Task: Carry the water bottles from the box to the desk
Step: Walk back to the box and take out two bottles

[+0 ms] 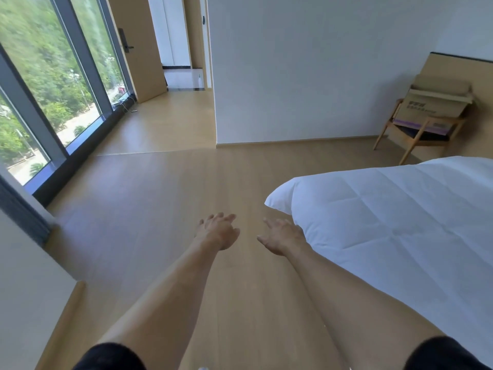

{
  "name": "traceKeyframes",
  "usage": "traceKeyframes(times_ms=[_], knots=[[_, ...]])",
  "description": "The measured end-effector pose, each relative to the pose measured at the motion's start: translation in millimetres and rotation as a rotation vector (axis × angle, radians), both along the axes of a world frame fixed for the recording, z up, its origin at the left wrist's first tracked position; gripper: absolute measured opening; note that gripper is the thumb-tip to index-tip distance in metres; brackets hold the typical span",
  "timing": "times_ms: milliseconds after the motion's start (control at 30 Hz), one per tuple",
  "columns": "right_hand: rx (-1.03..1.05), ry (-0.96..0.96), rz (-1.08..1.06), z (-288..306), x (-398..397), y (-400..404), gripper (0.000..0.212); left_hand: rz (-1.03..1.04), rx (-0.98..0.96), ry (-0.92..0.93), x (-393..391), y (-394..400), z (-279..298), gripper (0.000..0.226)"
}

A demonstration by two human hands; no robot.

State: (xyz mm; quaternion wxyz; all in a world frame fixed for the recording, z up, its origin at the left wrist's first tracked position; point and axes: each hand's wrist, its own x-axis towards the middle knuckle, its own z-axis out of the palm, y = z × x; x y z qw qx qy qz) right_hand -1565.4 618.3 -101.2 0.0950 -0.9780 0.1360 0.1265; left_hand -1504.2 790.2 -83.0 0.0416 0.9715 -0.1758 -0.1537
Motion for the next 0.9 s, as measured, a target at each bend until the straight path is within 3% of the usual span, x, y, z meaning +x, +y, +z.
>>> traceKeyframes(times_ms=[300,533,900], knots=[[-0.026,0.012,-0.12,-4.3,164.2,-46.2,0.063,-0.088,-0.064,-0.024,192.7,-58.9,-17.2,0.057],[0.035,-0.031,-0.192,22.8,307.2,-62.2,0.064,-0.153,-0.058,-0.035,358.2,-88.2,1.2,0.057],[0.052,-0.024,-0.255,9.5,461.9,-111.1,0.065,-0.261,-0.043,-0.016,503.3,-145.7,-11.6,0.058]])
